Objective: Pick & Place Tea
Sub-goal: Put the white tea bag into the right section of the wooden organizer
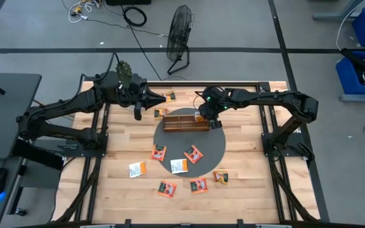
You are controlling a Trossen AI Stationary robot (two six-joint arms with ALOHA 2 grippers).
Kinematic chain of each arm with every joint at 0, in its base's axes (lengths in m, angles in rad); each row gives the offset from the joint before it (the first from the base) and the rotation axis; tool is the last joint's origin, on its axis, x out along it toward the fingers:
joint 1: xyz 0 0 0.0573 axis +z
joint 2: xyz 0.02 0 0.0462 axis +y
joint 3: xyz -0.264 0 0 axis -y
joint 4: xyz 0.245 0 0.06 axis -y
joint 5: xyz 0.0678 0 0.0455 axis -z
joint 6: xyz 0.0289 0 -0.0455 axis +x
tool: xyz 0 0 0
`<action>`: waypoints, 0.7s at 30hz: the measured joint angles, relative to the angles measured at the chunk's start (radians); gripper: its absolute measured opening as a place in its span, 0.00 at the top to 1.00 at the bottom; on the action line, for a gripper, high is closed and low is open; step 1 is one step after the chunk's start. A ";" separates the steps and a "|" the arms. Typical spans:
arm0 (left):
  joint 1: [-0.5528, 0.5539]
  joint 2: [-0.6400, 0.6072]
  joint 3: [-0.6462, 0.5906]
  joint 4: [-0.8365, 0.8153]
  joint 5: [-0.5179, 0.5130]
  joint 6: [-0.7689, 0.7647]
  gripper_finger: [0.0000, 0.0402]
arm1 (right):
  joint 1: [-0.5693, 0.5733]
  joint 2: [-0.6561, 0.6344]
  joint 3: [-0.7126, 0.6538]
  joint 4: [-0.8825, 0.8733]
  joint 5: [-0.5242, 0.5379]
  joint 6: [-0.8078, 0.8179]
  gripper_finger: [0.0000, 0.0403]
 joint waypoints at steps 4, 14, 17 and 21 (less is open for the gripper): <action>0.000 0.000 0.000 0.000 0.000 0.000 0.93 | 0.000 -0.007 0.000 0.001 0.058 0.021 0.64; 0.000 0.000 0.000 -0.001 0.000 0.000 0.93 | 0.017 -0.146 0.000 0.016 0.170 0.092 0.53; 0.000 0.000 0.000 -0.005 0.000 0.000 0.93 | 0.029 -0.206 0.000 0.016 0.177 0.159 0.55; 0.000 0.000 0.000 -0.069 0.000 0.009 0.93 | 0.054 -0.272 0.001 0.011 0.133 0.329 0.57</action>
